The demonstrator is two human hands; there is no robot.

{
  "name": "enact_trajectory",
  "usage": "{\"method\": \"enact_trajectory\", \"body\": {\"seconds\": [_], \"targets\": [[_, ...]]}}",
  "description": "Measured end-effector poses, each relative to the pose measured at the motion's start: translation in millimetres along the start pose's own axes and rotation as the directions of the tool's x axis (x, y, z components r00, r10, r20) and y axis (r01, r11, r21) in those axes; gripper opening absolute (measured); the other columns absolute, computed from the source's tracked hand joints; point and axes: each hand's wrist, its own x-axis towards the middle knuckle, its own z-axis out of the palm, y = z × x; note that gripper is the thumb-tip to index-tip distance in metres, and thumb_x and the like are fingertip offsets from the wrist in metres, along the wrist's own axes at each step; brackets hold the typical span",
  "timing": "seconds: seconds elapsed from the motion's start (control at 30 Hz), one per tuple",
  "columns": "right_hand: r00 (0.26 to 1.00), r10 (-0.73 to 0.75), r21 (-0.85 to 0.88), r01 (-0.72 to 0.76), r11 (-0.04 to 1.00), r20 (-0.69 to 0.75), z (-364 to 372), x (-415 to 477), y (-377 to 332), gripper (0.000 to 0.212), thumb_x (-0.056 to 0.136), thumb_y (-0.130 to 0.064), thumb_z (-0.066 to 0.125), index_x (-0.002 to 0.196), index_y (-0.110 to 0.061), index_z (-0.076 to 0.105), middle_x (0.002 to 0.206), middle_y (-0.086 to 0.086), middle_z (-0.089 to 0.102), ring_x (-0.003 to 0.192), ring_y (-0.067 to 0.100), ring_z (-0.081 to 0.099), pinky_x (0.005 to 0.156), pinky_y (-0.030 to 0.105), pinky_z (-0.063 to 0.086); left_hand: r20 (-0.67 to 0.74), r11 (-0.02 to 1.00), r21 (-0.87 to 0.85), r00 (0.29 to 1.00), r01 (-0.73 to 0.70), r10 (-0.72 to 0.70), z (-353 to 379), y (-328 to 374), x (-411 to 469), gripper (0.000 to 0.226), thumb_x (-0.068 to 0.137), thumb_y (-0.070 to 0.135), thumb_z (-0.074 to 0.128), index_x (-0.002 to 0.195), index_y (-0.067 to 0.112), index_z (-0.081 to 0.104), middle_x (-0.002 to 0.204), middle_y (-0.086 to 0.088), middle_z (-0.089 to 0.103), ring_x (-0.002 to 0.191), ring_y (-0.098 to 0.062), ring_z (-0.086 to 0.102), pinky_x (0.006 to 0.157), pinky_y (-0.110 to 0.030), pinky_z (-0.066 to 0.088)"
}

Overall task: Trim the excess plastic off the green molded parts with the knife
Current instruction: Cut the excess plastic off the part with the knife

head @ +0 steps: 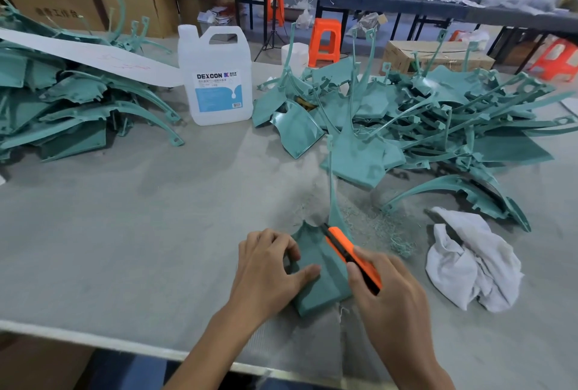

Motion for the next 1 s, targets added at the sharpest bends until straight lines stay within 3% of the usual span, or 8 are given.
{"method": "enact_trajectory", "body": {"seconds": [0.17,0.3,0.43,0.7,0.87,1.0], "targets": [[1.0,-0.017,0.04,0.017,0.999,-0.013,-4.0,2.5,7.4,0.028,0.084,-0.021,0.079,0.109,-0.031,0.073,0.092,-0.015,0.063,0.081,0.003,0.057,0.068,0.024,0.044,-0.033,0.999,0.018,0.999,0.029,-0.029,-0.9,2.5,-0.7,0.051,0.062,0.082,0.06,0.07,0.036,0.039,0.087,0.02,0.047,0.096,-0.008,0.035,0.085,-0.026,0.028],[0.994,-0.088,0.134,0.079,0.988,0.063,-2.4,1.2,6.0,0.031,0.085,-0.022,0.08,0.111,-0.037,0.073,0.096,-0.019,0.066,0.086,-0.001,0.064,0.077,0.012,0.045,-0.075,0.998,0.049,0.996,0.04,-0.037,-1.8,4.8,-0.9,0.057,0.061,0.082,0.06,0.062,0.032,0.034,0.081,0.017,0.047,0.092,-0.011,0.037,0.083,-0.03,0.03],[0.982,-0.129,0.128,0.111,0.985,0.138,1.4,1.7,5.5,0.029,0.088,-0.026,0.077,0.113,-0.041,0.071,0.097,-0.022,0.065,0.087,-0.003,0.064,0.076,0.015,0.046,-0.083,0.999,0.035,0.996,0.035,-0.032,-2.2,4.3,-1.4,0.057,0.063,0.08,0.059,0.057,0.031,0.031,0.076,0.019,0.043,0.089,-0.01,0.036,0.078,-0.029,0.026],[0.986,-0.143,0.111,0.134,0.985,0.081,4.9,2.5,5.6,0.021,0.09,-0.027,0.074,0.11,-0.034,0.074,0.096,-0.018,0.067,0.085,-0.001,0.064,0.076,0.009,0.045,-0.075,0.999,0.016,0.996,0.038,-0.037,-0.3,2.3,0.2,0.061,0.06,0.082,0.06,0.054,0.029,0.031,0.077,0.019,0.043,0.089,-0.011,0.038,0.079,-0.026,0.025],[0.993,-0.1,0.107,0.093,0.99,0.069,2.1,6.7,9.4,0.026,0.086,-0.023,0.078,0.111,-0.032,0.075,0.098,-0.016,0.068,0.087,0.007,0.068,0.076,0.027,0.049,-0.08,0.999,0.01,0.996,0.043,-0.042,0.4,2.4,0.9,0.062,0.059,0.086,0.057,0.054,0.029,0.031,0.079,0.021,0.045,0.089,-0.01,0.038,0.079,-0.026,0.025],[0.989,-0.122,0.117,0.111,0.987,0.086,0.3,6.6,8.7,0.026,0.086,-0.024,0.077,0.11,-0.033,0.074,0.097,-0.018,0.068,0.087,0.006,0.068,0.076,0.026,0.05,-0.085,0.999,0.015,0.996,0.034,-0.033,1.5,1.1,0.6,0.061,0.059,0.084,0.059,0.054,0.03,0.031,0.079,0.021,0.044,0.089,-0.01,0.039,0.079,-0.027,0.025]]}}
